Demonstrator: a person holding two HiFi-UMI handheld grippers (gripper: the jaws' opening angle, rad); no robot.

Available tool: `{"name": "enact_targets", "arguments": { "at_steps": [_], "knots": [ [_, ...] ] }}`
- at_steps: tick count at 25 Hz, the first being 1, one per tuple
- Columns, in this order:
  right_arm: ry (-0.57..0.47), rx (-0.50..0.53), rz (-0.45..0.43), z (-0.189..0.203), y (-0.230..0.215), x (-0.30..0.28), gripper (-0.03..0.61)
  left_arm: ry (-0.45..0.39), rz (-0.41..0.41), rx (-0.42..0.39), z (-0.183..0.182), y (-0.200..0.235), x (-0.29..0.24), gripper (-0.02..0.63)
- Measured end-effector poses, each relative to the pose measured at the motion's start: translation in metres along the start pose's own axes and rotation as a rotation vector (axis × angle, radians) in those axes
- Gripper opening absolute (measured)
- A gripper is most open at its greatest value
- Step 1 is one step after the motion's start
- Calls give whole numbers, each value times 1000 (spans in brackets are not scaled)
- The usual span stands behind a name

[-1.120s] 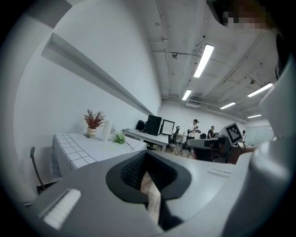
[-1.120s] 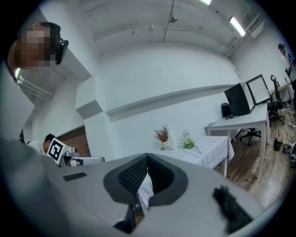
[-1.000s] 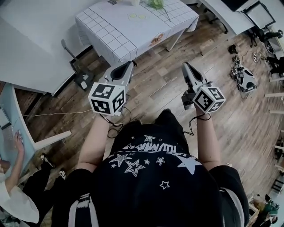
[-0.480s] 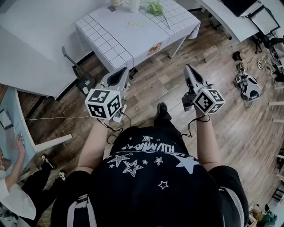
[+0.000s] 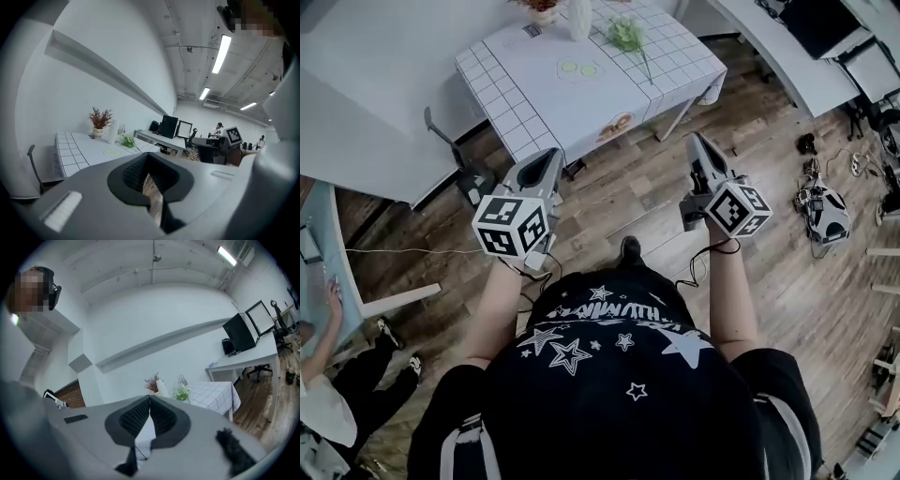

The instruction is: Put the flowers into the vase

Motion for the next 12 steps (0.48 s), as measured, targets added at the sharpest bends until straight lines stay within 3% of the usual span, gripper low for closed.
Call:
{"name": "enact_targets", "arguments": {
  "at_steps": [12],
  "knots": [
    [108,49,-110,-11,-63,-42,12,-17,-112,-6,0,-15,-55,9]
  ]
}}
Point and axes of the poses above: the fingertips, and each gripper's own axes: x backward along the fingers, y to its left, z out of its underside, the point moved 6 cm from there along x, backward along the fingers, and after that the axes turned 7 degrees about -y, right-handed, at the moved point
